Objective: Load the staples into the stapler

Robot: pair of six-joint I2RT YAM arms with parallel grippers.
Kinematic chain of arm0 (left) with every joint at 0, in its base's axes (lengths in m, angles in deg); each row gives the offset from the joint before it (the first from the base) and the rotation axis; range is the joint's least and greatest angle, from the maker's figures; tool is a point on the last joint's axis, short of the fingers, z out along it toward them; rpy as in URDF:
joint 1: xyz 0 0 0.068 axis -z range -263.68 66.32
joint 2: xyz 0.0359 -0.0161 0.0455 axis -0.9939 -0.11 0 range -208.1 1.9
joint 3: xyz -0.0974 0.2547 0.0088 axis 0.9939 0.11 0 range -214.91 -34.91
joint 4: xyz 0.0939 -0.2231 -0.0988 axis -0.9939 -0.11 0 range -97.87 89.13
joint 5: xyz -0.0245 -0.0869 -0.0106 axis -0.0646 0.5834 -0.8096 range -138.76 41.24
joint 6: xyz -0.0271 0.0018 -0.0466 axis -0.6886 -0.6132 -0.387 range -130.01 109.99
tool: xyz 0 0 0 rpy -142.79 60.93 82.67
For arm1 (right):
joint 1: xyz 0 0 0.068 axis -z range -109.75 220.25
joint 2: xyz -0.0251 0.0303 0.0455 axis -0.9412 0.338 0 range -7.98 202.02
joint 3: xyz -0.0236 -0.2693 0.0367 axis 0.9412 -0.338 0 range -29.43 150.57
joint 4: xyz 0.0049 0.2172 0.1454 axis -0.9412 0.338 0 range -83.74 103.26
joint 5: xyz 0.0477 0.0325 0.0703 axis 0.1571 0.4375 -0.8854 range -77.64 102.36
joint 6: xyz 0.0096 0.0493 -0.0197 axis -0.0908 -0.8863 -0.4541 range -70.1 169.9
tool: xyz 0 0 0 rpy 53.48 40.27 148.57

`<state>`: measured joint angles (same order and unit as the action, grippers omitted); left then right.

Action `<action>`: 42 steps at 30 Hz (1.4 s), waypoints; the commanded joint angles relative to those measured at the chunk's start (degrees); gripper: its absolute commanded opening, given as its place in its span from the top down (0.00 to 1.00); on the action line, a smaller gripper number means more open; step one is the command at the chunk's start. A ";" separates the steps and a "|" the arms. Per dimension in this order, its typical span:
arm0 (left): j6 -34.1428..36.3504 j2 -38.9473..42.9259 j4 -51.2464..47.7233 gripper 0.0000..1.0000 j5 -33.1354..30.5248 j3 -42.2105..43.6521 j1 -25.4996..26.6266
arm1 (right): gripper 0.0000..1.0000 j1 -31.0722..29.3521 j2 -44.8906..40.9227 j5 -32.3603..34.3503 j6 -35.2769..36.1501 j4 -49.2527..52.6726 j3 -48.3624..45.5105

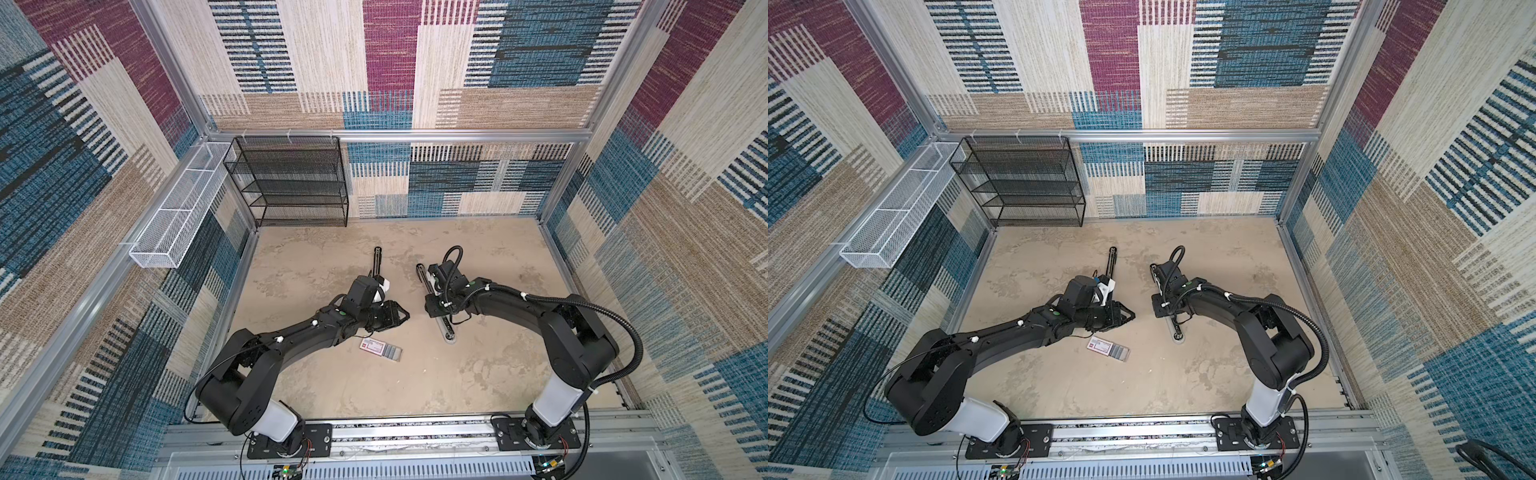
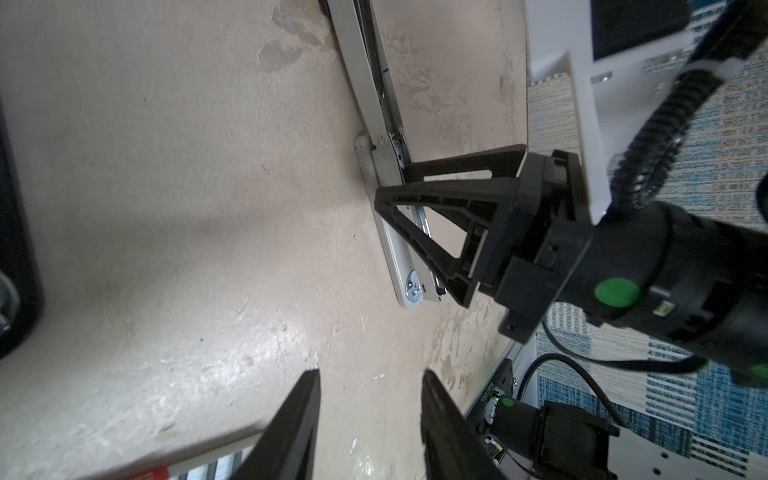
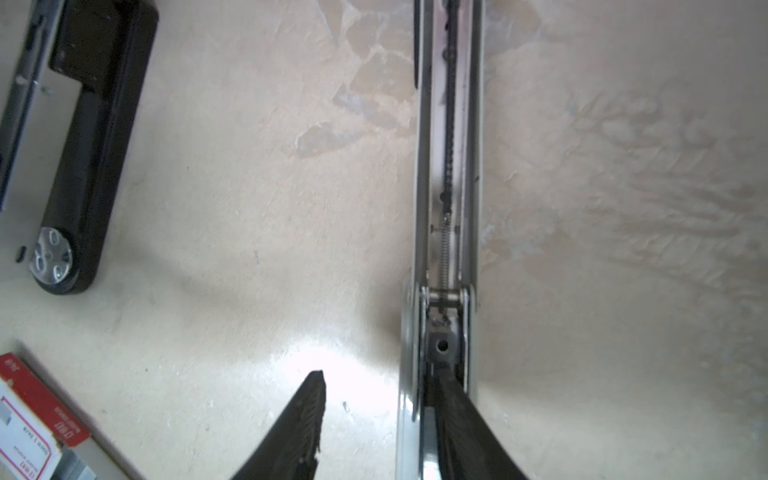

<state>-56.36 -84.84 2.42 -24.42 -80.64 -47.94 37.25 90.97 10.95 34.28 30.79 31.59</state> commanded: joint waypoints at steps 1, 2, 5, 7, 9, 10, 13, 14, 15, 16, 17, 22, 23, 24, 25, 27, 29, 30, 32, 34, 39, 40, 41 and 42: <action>-0.52 0.07 1.26 0.57 0.38 0.15 -0.06 | 0.54 -0.14 -1.08 -0.52 -0.33 2.25 -0.36; -0.55 -0.01 1.25 0.57 0.45 0.05 -0.06 | 0.55 -0.14 -1.22 -0.56 -0.28 2.57 -0.41; -0.56 -0.03 1.30 0.57 0.43 0.05 -0.06 | 0.56 -0.14 -1.52 -0.41 -0.23 3.49 -0.62; -0.55 -0.14 1.35 0.57 0.43 0.10 -0.06 | 0.56 -0.14 -2.35 -0.28 -0.26 3.57 -0.98; -0.66 -0.44 1.45 0.57 0.43 -0.02 -0.06 | 0.57 -0.14 -2.75 -0.37 -0.05 4.07 -0.92; -0.73 -0.53 1.53 0.57 0.52 -0.13 -0.06 | 0.57 -0.14 -2.80 -0.56 0.04 4.20 -0.92; -0.68 -0.80 1.65 0.57 0.74 -0.37 -0.06 | 0.57 -0.14 -2.43 -0.87 0.45 4.78 -1.06; -0.64 -0.93 1.58 0.57 0.80 -0.55 -0.06 | 0.57 -0.22 -2.54 -1.10 0.42 4.97 -1.22; -0.54 -0.81 1.34 0.57 0.82 -0.70 -0.06 | 0.57 -0.23 -2.86 -1.46 0.40 4.95 -1.56; -0.45 -0.81 1.20 0.57 0.80 -0.88 -0.06 | 0.57 -0.23 -3.26 -1.72 0.41 4.99 -1.95; -0.41 -0.87 1.03 0.57 0.75 -0.93 -0.06 | 0.57 -0.23 -3.56 -1.84 0.47 5.02 -2.33; -0.34 -1.48 1.18 0.57 1.15 -1.37 -0.06 | 0.57 -0.25 -4.23 -2.28 0.48 5.64 -3.59; -0.41 -1.57 1.20 0.57 1.14 -1.44 -0.06 | 0.57 -0.31 -4.45 -2.51 0.51 5.82 -3.87; -0.41 -1.58 1.19 0.57 1.15 -1.41 -0.06 | 0.57 -0.32 -4.76 -2.61 0.52 6.05 -4.23; -0.41 -1.44 1.17 0.57 1.13 -1.40 -0.06 | 0.57 -0.38 -4.95 -2.72 0.54 6.29 -4.49; -0.30 -1.39 1.02 0.57 1.06 -1.40 -0.06 | 0.57 -0.45 -5.73 -2.65 0.51 6.94 -5.26; -0.25 -1.36 1.04 0.57 1.06 -1.42 -0.06 | 0.57 -0.49 -6.77 -2.53 0.45 7.53 -5.96; -0.32 -1.48 0.95 0.57 1.05 -1.39 -0.06 | 0.57 -0.51 -7.40 -2.54 0.40 7.83 -6.33; -0.29 -1.65 1.02 0.57 1.02 -1.54 -0.06 | 0.57 -0.49 -8.28 -2.88 0.19 8.33 -6.98; -0.32 -1.98 1.19 0.57 1.19 -1.68 -0.06 | 0.57 -0.49 -8.99 -3.39 -0.01 8.51 -7.40; -0.17 -2.42 1.29 0.57 1.43 -2.25 -0.06 | 0.52 -0.49 -9.97 -1.68 -0.52 7.65 -5.81; -0.21 -2.43 1.23 0.57 1.55 -2.31 -0.06 | 0.51 -0.49 -9.88 -1.20 -0.79 7.46 -5.04; -0.23 -2.38 1.02 0.57 1.54 -2.37 -0.06 | 0.49 -0.49 -9.69 -0.70 -0.96 7.14 -4.16; -0.21 -2.25 1.00 0.56 1.50 -2.27 -0.06 | 0.48 -0.49 -9.31 0.00 -1.04 6.86 -3.17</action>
<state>-56.49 -87.06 2.77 -23.96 -82.59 -47.94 36.84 81.57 8.59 34.26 38.66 26.63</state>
